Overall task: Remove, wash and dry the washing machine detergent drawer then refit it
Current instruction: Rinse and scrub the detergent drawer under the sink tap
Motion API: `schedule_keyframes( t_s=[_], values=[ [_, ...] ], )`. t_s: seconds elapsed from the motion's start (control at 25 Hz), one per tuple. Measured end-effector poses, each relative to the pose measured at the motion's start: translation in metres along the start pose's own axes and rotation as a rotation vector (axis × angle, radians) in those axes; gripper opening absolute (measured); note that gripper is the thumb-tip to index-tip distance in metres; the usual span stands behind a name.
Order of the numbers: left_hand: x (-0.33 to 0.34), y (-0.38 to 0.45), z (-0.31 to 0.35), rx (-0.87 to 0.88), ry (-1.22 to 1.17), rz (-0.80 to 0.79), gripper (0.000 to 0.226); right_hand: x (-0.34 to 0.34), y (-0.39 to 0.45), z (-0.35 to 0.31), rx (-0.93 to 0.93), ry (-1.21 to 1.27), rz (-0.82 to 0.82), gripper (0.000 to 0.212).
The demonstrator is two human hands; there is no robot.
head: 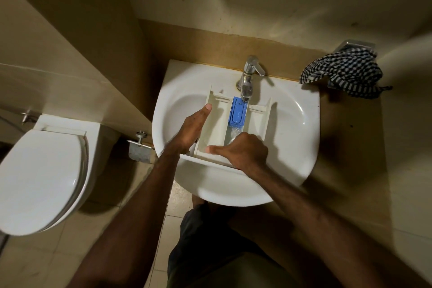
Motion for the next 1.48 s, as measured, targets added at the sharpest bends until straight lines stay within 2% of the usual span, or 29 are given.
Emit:
schedule_keyframes(
  t_s=[0.08, 0.2, 0.44, 0.52, 0.68, 0.88, 1.16, 1.36, 1.48],
  values=[
    [0.0, -0.001, 0.001, -0.004, 0.004, 0.004, 0.055, 0.0, -0.005, -0.004, 0.001, -0.012, 0.051, 0.084],
    [0.001, -0.002, 0.002, -0.001, 0.001, 0.0, 0.052, 0.003, -0.009, -0.006, -0.065, -0.075, 0.019, 0.085],
    [0.001, -0.001, 0.001, 0.0, 0.02, 0.004, 0.053, -0.004, -0.009, -0.031, -0.184, -0.128, 0.095, 0.086],
    [0.0, -0.002, 0.002, 0.007, 0.027, 0.005, 0.052, 0.0, -0.011, -0.032, -0.179, -0.091, 0.065, 0.083],
    [0.0, 0.0, -0.001, 0.0, 0.011, -0.006, 0.055, -0.014, -0.002, -0.002, -0.162, -0.18, 0.015, 0.081],
    [-0.002, 0.005, -0.005, 0.008, 0.025, -0.015, 0.058, -0.01, -0.005, -0.012, -0.173, -0.165, 0.02, 0.081],
    [-0.004, 0.007, -0.008, -0.016, 0.056, -0.01, 0.06, -0.02, -0.002, 0.014, -0.161, -0.151, -0.012, 0.077],
    [-0.006, 0.005, -0.007, -0.028, 0.101, 0.043, 0.052, -0.027, 0.003, 0.044, -0.12, -0.144, -0.103, 0.073],
    [-0.006, 0.001, -0.002, -0.023, 0.136, 0.08, 0.047, -0.027, 0.0, 0.04, -0.124, -0.124, -0.096, 0.074]
  ],
)
Point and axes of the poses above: each hand's wrist, its own y-axis towards the middle knuckle, its own x-axis out of the palm, z = x × y, the point moved 8 cm from there along y, towards the middle knuckle, and after that the axes turned 4 degrees about -y, right-handed, at the moved point
